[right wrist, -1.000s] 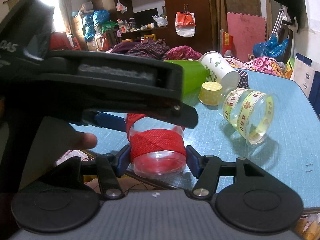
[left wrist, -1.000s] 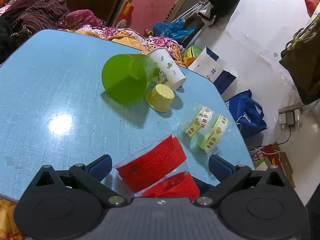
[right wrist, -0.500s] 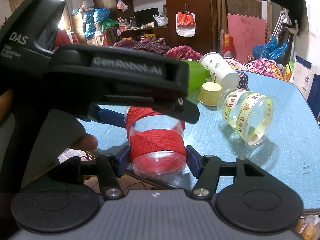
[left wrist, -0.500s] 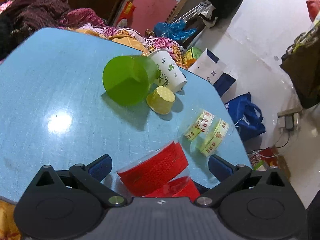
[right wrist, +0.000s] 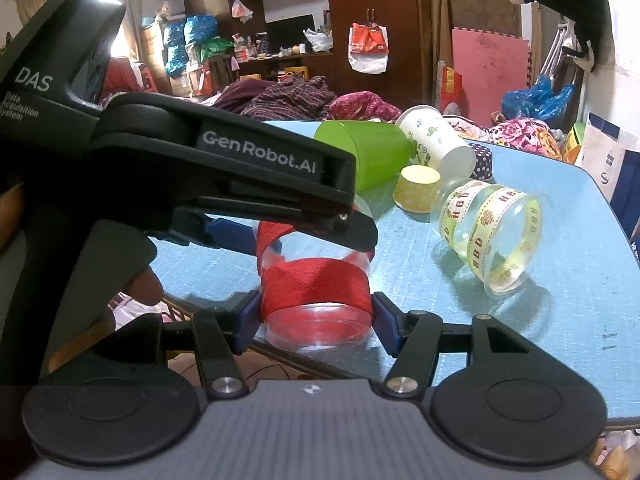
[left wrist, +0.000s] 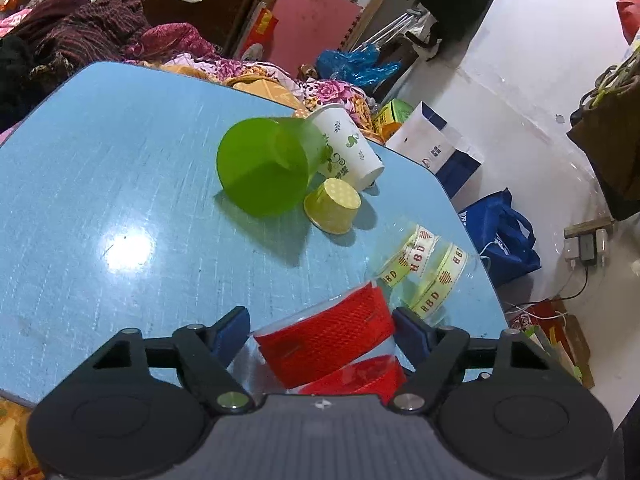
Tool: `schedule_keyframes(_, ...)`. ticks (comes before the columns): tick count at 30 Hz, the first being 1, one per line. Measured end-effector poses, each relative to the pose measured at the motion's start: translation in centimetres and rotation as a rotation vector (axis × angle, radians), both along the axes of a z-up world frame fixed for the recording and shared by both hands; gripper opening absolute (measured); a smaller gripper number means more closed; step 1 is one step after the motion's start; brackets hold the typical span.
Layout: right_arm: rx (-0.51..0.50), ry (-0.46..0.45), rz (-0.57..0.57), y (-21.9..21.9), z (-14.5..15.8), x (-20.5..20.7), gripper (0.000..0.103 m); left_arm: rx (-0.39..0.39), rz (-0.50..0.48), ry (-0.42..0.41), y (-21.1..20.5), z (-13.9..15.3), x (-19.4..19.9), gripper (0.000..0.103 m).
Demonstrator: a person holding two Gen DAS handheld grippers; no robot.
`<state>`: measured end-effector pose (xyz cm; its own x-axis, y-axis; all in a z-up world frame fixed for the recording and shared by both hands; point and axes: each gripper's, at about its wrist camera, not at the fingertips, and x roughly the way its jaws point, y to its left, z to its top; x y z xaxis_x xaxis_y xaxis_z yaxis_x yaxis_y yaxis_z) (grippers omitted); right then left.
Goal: Flip cup upright
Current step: 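Close the left tool on the red-banded cup's side and lift it, then rotate the left tool to turn the red-banded cup upright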
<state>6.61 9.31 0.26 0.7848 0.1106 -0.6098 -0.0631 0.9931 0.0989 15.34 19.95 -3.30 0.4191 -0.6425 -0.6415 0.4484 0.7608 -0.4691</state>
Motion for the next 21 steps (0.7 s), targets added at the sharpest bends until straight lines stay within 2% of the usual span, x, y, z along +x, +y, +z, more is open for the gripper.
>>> schedule_keyframes(7,-0.008,-0.004,0.003,-0.3,-0.1,0.0,0.062,-0.016,-0.020,-0.020,-0.1,-0.1,0.4,0.078)
schedule_keyframes(9,-0.001,-0.011,0.005,-0.4,0.0,-0.2,0.068,-0.017,-0.022,-0.031,-0.3,-0.2,0.5,0.077)
schedule_keyframes(11,0.007,-0.016,0.007,-0.8,0.0,-0.4,0.083,-0.016,-0.021,-0.029,-0.3,-0.3,0.7,0.077)
schedule_keyframes(15,0.032,-0.023,0.007,-1.6,0.0,-1.2,0.088,0.000,-0.031,-0.026,-0.5,-0.1,0.9,0.077)
schedule_keyframes(17,0.057,-0.015,0.007,-2.3,-0.1,-1.5,0.095,0.020,-0.028,-0.031,-0.6,0.2,1.1,0.077)
schedule_keyframes(21,0.094,-0.002,-0.005,-3.6,-0.4,-1.6,0.096,0.040,-0.034,-0.043,-0.8,0.4,1.4,0.077)
